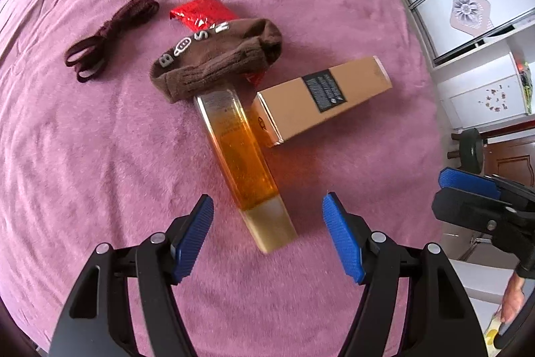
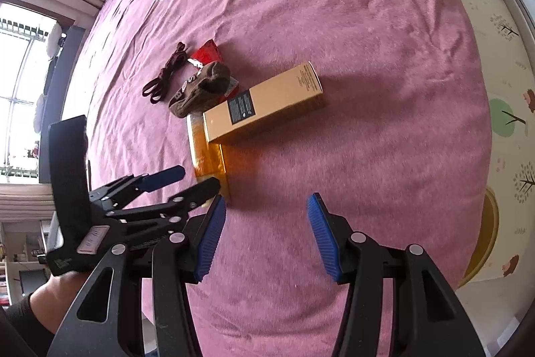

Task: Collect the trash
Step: 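Grasp the amber bottle with the left tool while the right grasps the tan box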

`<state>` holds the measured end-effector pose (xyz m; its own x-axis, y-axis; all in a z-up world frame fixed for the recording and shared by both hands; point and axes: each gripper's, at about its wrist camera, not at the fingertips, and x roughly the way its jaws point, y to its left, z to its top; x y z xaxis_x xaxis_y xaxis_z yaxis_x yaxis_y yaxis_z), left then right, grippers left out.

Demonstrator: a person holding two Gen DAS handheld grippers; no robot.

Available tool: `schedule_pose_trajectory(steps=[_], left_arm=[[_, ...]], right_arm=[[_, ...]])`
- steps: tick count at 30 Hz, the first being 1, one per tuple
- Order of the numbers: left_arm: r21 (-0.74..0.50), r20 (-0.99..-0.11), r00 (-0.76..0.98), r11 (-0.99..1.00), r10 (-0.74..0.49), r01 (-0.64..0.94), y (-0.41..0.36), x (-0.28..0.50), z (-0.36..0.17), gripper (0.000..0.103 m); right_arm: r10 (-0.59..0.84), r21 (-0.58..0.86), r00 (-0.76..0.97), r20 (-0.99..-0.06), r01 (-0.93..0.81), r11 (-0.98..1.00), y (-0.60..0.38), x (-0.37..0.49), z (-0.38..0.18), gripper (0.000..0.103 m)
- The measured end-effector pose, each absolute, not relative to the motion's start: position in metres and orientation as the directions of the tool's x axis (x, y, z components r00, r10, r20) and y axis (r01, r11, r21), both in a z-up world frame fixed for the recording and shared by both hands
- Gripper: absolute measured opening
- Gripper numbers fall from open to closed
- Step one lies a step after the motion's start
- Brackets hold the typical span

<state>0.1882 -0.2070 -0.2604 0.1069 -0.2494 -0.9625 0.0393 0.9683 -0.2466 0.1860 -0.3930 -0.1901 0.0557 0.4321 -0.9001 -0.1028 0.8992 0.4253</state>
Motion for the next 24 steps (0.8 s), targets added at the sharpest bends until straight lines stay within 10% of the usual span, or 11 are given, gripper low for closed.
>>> schedule_pose_trajectory(steps=[9, 24], left_arm=[[-0.225, -0.973, 0.043, 0.974, -0.226, 0.033, -0.213, 0.203, -0.292, 0.041], [-0.306, -0.95, 0.043, 0.949, -0.31, 0.076, -0.176, 0.187, -0.282, 0.035]], right_arm=[[0.435, 0.432, 0.037, -0.9, -0.065, 0.899, -0.382, 0.21, -0.204, 0.054], [0.384, 0.384, 0.038, -0.923, 0.176, 0.906, -0.356, 0.251, -0.228, 0.068]])
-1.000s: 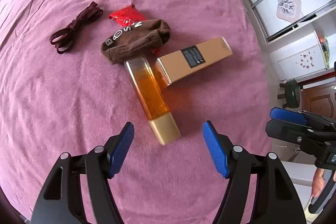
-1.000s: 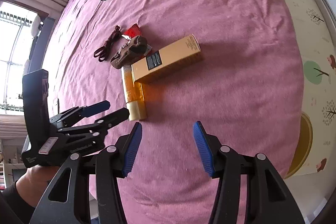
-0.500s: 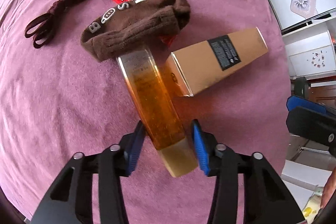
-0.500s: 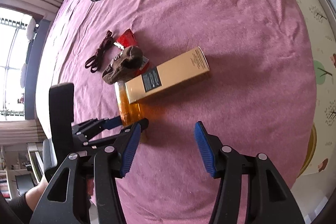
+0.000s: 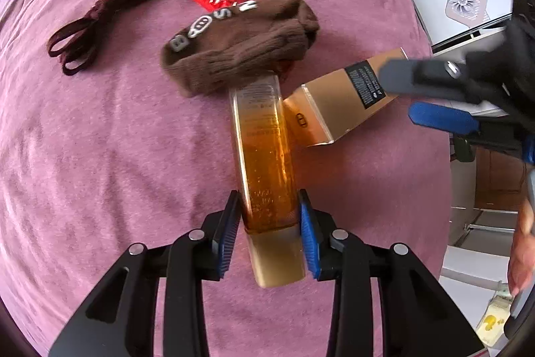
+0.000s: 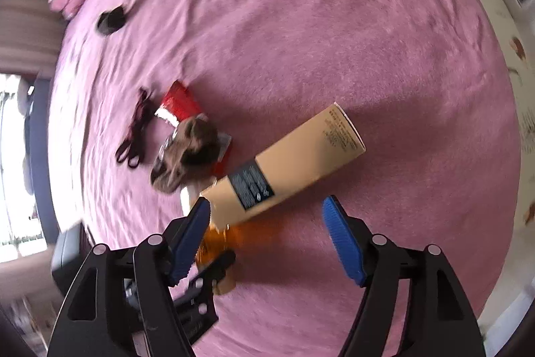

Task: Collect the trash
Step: 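Grasp the amber bottle with the left tool while the right grasps the tan box, then carry the amber bottle and tan box in both tools to the yellow bucket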

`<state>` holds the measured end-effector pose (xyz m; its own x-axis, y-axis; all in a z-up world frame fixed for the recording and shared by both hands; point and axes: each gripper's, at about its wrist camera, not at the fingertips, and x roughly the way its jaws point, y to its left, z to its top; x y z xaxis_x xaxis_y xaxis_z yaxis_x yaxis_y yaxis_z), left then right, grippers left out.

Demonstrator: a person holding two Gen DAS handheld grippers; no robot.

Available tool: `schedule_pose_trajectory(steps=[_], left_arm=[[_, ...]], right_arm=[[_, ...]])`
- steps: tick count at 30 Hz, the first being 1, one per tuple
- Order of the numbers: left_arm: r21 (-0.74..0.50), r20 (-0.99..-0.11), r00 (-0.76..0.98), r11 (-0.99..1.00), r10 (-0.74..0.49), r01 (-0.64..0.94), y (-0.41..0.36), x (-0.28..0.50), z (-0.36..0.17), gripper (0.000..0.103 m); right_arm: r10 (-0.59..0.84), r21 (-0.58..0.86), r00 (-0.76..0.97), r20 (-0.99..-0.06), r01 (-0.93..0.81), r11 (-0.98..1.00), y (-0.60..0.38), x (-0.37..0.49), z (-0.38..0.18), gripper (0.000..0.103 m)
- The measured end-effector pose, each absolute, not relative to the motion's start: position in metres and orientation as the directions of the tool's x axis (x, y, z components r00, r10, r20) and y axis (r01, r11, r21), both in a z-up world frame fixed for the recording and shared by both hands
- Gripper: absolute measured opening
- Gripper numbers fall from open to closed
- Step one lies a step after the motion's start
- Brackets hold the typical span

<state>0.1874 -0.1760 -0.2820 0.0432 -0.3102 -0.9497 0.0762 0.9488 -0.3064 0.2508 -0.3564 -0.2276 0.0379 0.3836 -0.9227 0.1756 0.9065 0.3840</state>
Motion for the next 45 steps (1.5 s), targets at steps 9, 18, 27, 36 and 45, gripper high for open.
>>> schedule_pose_trajectory(steps=[9, 18, 27, 36, 45], left_arm=[[-0.321, -0.945, 0.032, 0.942, -0.325, 0.103, -0.166, 0.2, -0.284, 0.034], [-0.343, -0.938, 0.01, 0.934, -0.346, 0.099, -0.151, 0.208, -0.286, 0.035], [-0.336, -0.942, -0.014, 0.938, -0.336, 0.086, -0.15, 0.216, -0.289, 0.035], [-0.269, -0.96, 0.04, 0.951, -0.277, 0.15, -0.169, 0.203, -0.277, 0.034], [-0.275, -0.956, 0.038, 0.931, -0.292, 0.241, -0.21, 0.174, -0.251, 0.033]], right_arm=[[0.296, 0.267, -0.005, -0.955, 0.414, 0.87, -0.35, 0.267, -0.25, 0.068], [0.23, 0.198, -0.053, -0.972, 0.353, 0.914, -0.338, 0.26, -0.263, 0.045], [0.181, 0.181, -0.028, -0.983, -0.029, 0.983, -0.326, 0.223, -0.25, 0.041], [0.244, 0.24, 0.029, -0.969, -0.103, 0.965, -0.352, 0.166, -0.237, 0.039], [0.287, 0.282, 0.064, -0.956, -0.082, 0.956, -0.383, 0.116, -0.213, 0.039]])
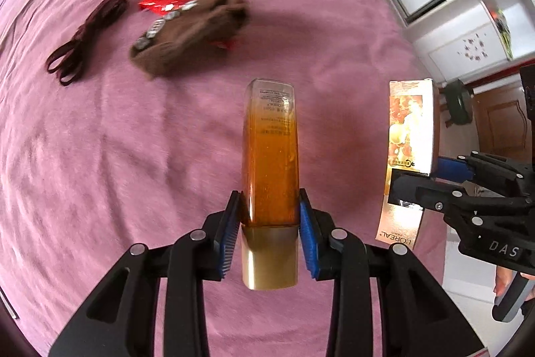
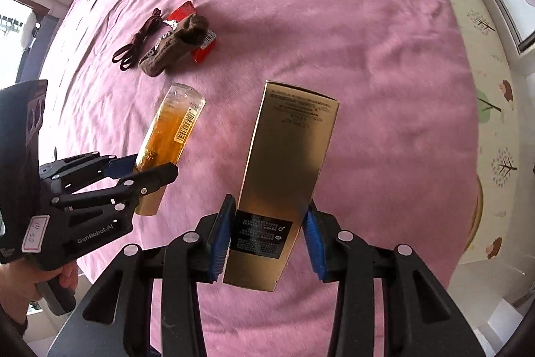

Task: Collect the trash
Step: 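Carry the amber bottle and tan box in both tools to the yellow bucket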

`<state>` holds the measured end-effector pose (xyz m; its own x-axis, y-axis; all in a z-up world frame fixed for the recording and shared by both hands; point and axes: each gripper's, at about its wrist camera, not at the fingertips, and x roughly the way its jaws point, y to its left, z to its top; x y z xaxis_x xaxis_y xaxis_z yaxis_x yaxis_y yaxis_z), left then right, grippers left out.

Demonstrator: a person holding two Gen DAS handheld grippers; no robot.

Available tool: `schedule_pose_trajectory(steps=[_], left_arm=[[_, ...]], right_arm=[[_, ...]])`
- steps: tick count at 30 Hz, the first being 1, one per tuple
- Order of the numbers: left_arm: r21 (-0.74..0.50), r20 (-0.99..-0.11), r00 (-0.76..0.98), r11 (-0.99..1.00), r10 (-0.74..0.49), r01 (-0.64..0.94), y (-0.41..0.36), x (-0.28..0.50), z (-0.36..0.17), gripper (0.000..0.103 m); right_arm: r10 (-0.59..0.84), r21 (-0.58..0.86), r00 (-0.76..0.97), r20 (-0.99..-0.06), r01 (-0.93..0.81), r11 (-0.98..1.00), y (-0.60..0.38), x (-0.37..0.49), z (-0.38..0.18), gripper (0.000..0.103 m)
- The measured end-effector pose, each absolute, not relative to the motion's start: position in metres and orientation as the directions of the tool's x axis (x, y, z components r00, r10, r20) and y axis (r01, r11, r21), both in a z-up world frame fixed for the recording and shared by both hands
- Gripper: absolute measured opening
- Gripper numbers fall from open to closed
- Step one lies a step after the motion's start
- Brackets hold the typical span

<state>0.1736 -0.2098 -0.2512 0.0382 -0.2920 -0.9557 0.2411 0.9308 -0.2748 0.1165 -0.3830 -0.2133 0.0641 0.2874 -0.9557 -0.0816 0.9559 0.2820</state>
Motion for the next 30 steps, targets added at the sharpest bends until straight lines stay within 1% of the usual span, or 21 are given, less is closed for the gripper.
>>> schedule_pose_trajectory(steps=[3, 9, 17, 24, 30], left_arm=[[-0.289, -0.952, 0.025, 0.92, -0.306, 0.264, -0.231, 0.164, -0.243, 0.033], [-0.309, -0.945, 0.002, 0.892, -0.328, 0.33, -0.284, 0.131, -0.233, 0.033], [-0.338, -0.934, -0.043, 0.84, -0.354, 0.424, -0.376, 0.104, -0.222, 0.033], [-0.364, -0.926, -0.104, 0.786, -0.362, 0.501, -0.44, 0.084, -0.224, 0.033], [-0.39, -0.917, -0.162, 0.731, -0.365, 0.561, -0.499, 0.083, -0.233, 0.033]], right_arm=[[0.295, 0.291, 0.078, -0.952, -0.064, 0.955, -0.404, 0.107, -0.2, 0.039], [0.291, 0.29, 0.101, -0.951, -0.022, 0.957, -0.446, 0.082, -0.193, 0.039], [0.271, 0.282, 0.138, -0.953, 0.063, 0.957, -0.526, 0.039, -0.178, 0.039], [0.243, 0.265, 0.157, -0.957, 0.141, 0.954, -0.581, 0.012, -0.181, 0.039], [0.218, 0.25, 0.159, -0.963, 0.224, 0.942, -0.633, -0.004, -0.189, 0.039]])
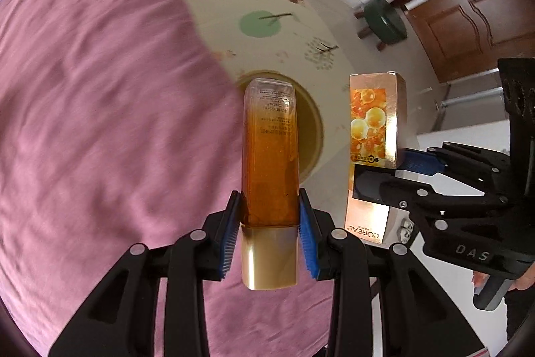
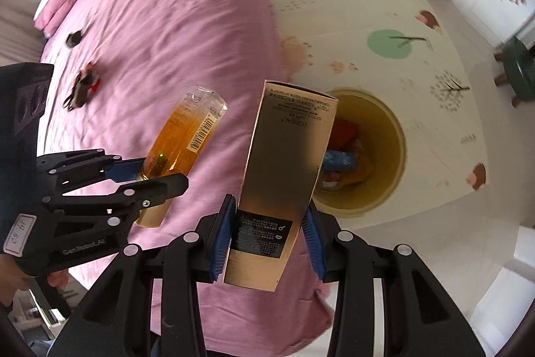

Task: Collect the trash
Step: 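Carry the amber bottle and tan box in both tools to the yellow bucket, then open both tools over the bucket to drop bottle and box, then move both tools back to the dark red cloth and brown sock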

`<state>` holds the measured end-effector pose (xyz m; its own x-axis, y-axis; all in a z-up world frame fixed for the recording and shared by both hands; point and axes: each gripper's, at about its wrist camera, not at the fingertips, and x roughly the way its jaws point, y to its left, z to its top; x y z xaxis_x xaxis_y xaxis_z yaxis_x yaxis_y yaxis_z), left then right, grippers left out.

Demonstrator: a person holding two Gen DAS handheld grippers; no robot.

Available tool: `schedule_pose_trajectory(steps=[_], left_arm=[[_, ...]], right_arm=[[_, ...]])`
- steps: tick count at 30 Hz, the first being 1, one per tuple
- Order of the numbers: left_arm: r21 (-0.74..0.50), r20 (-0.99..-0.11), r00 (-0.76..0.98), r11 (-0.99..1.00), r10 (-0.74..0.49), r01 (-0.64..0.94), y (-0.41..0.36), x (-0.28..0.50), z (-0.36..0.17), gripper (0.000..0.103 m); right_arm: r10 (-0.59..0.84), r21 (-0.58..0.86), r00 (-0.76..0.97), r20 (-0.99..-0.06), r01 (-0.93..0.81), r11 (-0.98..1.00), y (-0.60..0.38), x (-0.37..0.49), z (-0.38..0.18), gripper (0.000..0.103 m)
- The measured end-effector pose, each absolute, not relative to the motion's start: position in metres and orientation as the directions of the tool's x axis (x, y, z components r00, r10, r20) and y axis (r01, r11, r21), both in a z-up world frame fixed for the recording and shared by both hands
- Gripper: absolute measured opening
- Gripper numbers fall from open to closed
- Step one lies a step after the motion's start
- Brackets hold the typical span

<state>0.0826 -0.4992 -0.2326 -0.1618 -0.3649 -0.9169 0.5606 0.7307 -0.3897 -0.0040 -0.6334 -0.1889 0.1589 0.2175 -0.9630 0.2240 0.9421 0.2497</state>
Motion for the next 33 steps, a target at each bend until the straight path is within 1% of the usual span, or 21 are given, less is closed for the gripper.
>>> schedule_pose_trajectory(steps=[7, 13, 14, 15, 16, 17, 23, 25, 33], left_arm=[[-0.406, -0.911, -0.209, 0.678, -0.356, 0.613, -0.555, 0.088, -0.247, 0.034], [-0.423, -0.901, -0.218, 0.64, -0.376, 0.642, -0.575, 0.091, -0.248, 0.034], [-0.42, -0.902, -0.217, 0.637, -0.374, 0.647, -0.579, 0.091, -0.248, 0.045], [-0.415, -0.903, -0.209, 0.634, -0.376, 0.652, -0.579, 0.09, -0.244, 0.057], [-0.402, -0.906, -0.187, 0.634, -0.38, 0.661, -0.579, 0.09, -0.24, 0.074], [-0.382, -0.91, -0.152, 0.634, -0.386, 0.673, -0.578, 0.091, -0.236, 0.076], [-0.361, -0.92, -0.14, 0.653, -0.366, 0.666, -0.57, 0.096, -0.233, 0.076], [-0.345, -0.926, -0.129, 0.656, -0.355, 0.671, -0.566, 0.095, -0.231, 0.076], [-0.318, -0.932, -0.085, 0.684, -0.352, 0.656, -0.536, 0.096, -0.214, 0.076]], right_arm=[[0.202, 0.252, 0.178, -0.963, 0.336, 0.908, -0.692, -0.014, -0.201, 0.039], [0.176, 0.229, 0.177, -0.968, 0.349, 0.909, -0.715, -0.009, -0.207, 0.04], [0.163, 0.221, 0.184, -0.969, 0.36, 0.906, -0.721, -0.008, -0.206, 0.044], [0.15, 0.212, 0.188, -0.971, 0.371, 0.904, -0.724, -0.008, -0.205, 0.058], [0.128, 0.199, 0.2, -0.971, 0.388, 0.9, -0.73, -0.009, -0.203, 0.061], [0.121, 0.195, 0.203, -0.972, 0.398, 0.897, -0.733, -0.009, -0.203, 0.061], [0.124, 0.196, 0.193, -0.973, 0.417, 0.887, -0.736, -0.011, -0.206, 0.06], [0.135, 0.203, 0.19, -0.973, 0.407, 0.891, -0.732, -0.01, -0.205, 0.058], [0.15, 0.211, 0.197, -0.969, 0.336, 0.918, -0.702, -0.002, -0.188, 0.058]])
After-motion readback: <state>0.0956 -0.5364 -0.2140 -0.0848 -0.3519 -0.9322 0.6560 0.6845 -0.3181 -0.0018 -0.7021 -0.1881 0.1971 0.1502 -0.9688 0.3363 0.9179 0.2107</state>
